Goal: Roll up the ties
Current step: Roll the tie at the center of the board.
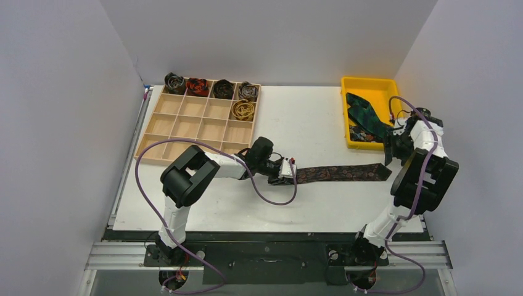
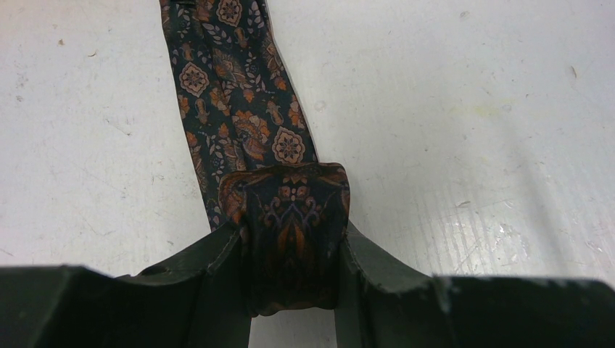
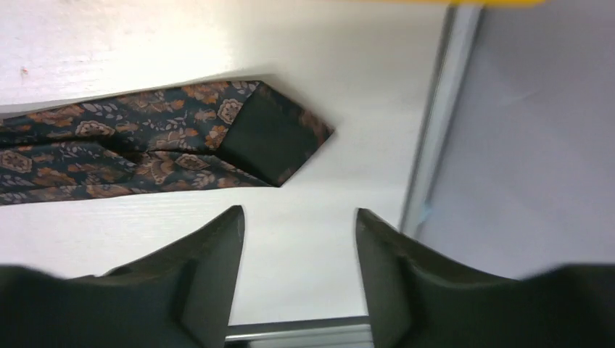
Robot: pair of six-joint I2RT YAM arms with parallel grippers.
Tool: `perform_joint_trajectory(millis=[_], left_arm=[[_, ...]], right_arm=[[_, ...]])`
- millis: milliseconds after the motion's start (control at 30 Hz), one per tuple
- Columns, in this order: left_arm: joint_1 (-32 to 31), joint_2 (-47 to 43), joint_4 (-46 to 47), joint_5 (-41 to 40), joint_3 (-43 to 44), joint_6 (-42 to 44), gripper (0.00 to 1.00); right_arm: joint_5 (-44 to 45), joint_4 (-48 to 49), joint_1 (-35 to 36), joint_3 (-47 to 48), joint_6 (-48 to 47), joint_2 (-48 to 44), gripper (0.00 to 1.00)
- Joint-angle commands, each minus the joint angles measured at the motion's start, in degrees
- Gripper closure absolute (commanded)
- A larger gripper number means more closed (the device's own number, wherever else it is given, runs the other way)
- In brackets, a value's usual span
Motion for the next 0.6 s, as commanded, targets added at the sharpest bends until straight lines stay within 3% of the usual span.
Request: perform_joint_trajectory(millis=[0,133,233,333,400,433,500,567], left_arm=[[0.0,4.4,-17.9,-7.0,-4.1,2.1,0.95],[0.1,4.4,-18.1,-6.9,-4.1,2.3,0.95],[0.0,4.5,-18.4,-6.4,-4.0,2.4,0.95],[-0.1,4.4,-18.6,-6.2,-4.0,2.6,0.95],[0.0,4.5,-18.8,-6.2,-3.8,2.6,0.95],[0.0,4.6,-18.9,-6.2,-3.8,2.6,0.95],[0.0,4.7,-19.2,-6.3,-3.6,2.6,0.95],[-0.1,4.7,-19.1,-6.4,-3.5,2.2,0.95]], right_arm=[[-5.4,-1.9,0.6,4.6,0.4,-5.8,0.41],[-12.0,-1.7,1.8,5.2,-1.7,-11.6,0.36],[-18.8,5.5,3.4,1.1,-0.5,-17.5,0.27],[-19.0,15.6,4.0,-3.8,16.9,-20.4,0.25],[-29.0,10.5,4.2,-3.1,15.4,-17.1,0.29],[-34.3,8.2,4.6,-1.7,15.4,-13.4,0.37],[-38.0,1.2,7.5,-0.3,15.1,-8.4,0.48],[-38.1,-1.5,11.7,-2.5,15.2,-6.7,0.51]])
